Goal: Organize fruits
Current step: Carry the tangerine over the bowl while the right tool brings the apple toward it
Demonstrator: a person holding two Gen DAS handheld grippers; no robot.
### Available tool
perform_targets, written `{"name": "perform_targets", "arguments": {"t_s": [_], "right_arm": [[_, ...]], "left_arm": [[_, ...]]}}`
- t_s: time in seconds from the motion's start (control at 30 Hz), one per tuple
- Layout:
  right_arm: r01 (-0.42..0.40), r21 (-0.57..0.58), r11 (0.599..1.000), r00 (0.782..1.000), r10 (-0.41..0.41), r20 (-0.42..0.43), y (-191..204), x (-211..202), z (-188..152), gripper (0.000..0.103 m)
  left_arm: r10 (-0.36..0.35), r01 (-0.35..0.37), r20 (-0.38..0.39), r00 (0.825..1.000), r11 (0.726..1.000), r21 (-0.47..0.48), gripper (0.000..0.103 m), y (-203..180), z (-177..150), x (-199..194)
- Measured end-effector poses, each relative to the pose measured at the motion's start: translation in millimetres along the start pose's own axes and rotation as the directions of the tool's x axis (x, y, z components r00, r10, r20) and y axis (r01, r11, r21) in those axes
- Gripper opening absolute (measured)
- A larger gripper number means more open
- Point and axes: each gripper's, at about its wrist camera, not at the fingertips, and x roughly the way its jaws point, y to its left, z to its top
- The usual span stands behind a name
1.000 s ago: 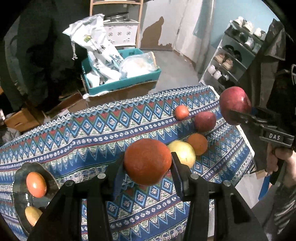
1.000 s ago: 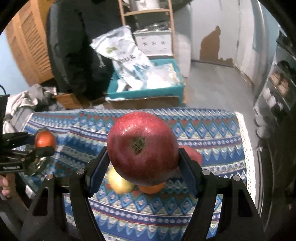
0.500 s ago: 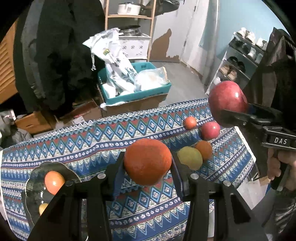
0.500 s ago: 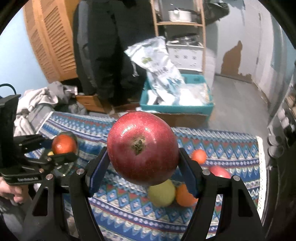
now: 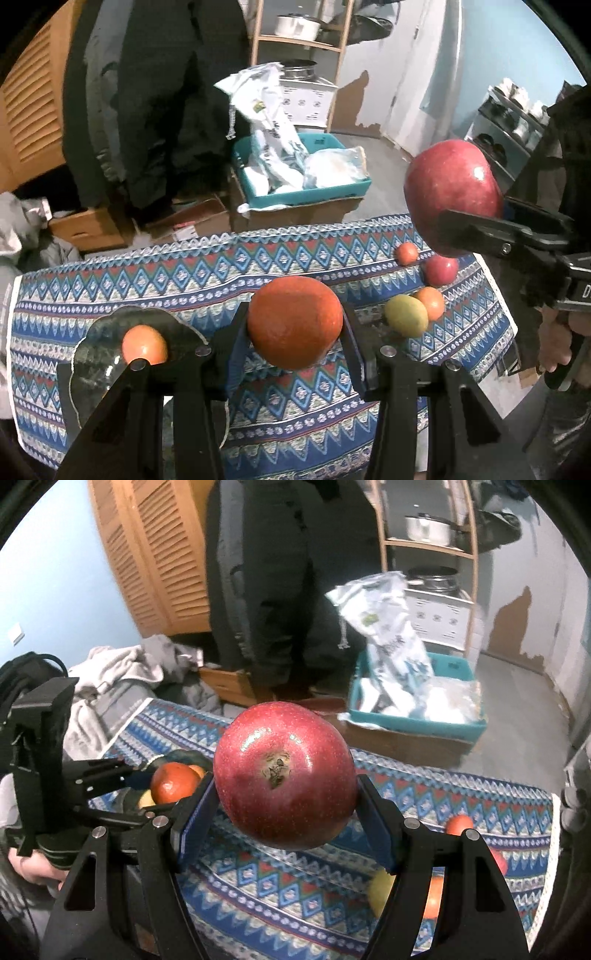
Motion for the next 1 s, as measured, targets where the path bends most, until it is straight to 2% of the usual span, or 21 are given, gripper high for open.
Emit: {"name": "perform_targets", "arguments": {"t_s": [0.47, 0.7, 1.0], "right_arm": [[-0.091, -0.050, 0.995, 0.994, 0.088, -0.059, 54.2, 49.4, 18.6, 0.073], [-0.145, -0.045, 0.988, 0.985, 0.140, -0.098, 77.5, 75.9, 24.6, 0.073], [-0.175, -0.069, 0.982, 0.976, 0.164, -0.142, 110.2, 106.9, 29.0, 0.073]], "left_arm": [[0.040, -0.040, -0.002, 0.999, 0.993, -0.115, 0.047, 62.4, -14.4, -10.2], [0.073, -0.074, -0.013, 0.997, 0.980, -0.182, 0.047, 97.2, -26.8, -12.2], [0.110, -0.115, -0.035, 0.993, 0.961, -0.250, 0.047, 136.8, -41.2, -11.6]]}}
